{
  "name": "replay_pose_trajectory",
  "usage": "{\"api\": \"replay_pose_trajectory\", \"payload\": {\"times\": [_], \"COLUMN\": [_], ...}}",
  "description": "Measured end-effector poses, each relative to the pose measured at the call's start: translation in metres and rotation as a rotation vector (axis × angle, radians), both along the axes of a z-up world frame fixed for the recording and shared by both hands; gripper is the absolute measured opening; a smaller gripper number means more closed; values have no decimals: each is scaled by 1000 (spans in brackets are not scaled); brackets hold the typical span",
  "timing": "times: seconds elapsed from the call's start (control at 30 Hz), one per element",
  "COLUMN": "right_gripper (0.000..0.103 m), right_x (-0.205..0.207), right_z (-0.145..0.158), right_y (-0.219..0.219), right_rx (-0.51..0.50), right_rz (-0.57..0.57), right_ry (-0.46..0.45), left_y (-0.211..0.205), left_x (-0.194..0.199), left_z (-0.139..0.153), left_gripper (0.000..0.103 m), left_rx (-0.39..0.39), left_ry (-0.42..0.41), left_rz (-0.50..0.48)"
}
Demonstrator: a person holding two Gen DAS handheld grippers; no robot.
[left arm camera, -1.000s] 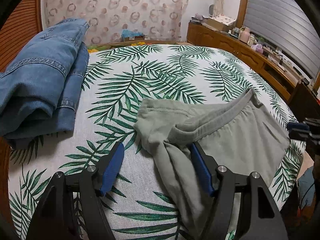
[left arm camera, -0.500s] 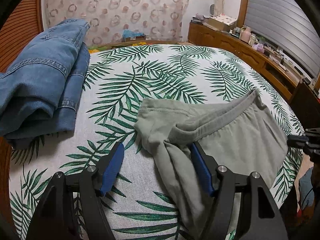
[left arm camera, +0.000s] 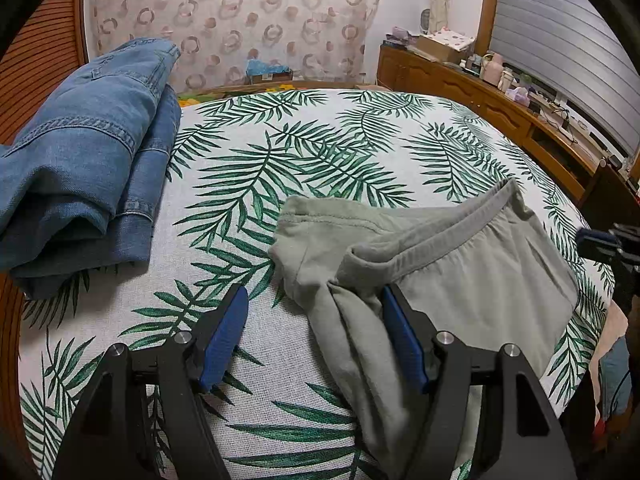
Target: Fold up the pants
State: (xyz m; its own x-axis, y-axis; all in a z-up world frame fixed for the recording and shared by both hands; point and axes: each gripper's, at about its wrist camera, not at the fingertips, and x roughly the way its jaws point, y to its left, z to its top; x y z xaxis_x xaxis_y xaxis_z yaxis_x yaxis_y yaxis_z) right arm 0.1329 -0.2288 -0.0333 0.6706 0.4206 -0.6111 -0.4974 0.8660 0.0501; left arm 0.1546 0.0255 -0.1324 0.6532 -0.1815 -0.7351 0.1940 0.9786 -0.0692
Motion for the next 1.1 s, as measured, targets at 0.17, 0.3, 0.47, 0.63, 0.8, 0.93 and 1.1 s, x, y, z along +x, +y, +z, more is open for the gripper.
{"api": "replay_pose_trajectory", "payload": {"times": [0.17,0.3,0.47,0.63,0.8,0.93,1.1], "right_gripper": [28,33,34,44,47,48,48], "right_x": [29,47,67,79,75,72,70], "right_z": [-6,-12,-21,-22,-30,-29,-29], "right_y": [21,28,40,46,43,41,42], "right_rx": [-22,-48,-74,-61,-57,-61,-67], "right_rz": [-12,-49,-91,-108,-98,-89,-93], "right_ry": [15,33,87,87,44,40,36], "left_y": [0,0,0,-1,0,-2,2], "left_x": [0,0,0,0,0,3,9], "left_z": [0,0,0,0,0,0,4], "left_gripper": [70,70,70,70,70,70,70], "left_rx": [0,0,0,1,-1,7,-17], "left_ry": [0,0,-1,-1,0,8,50], "left_rz": [0,0,1,2,3,8,8]}}
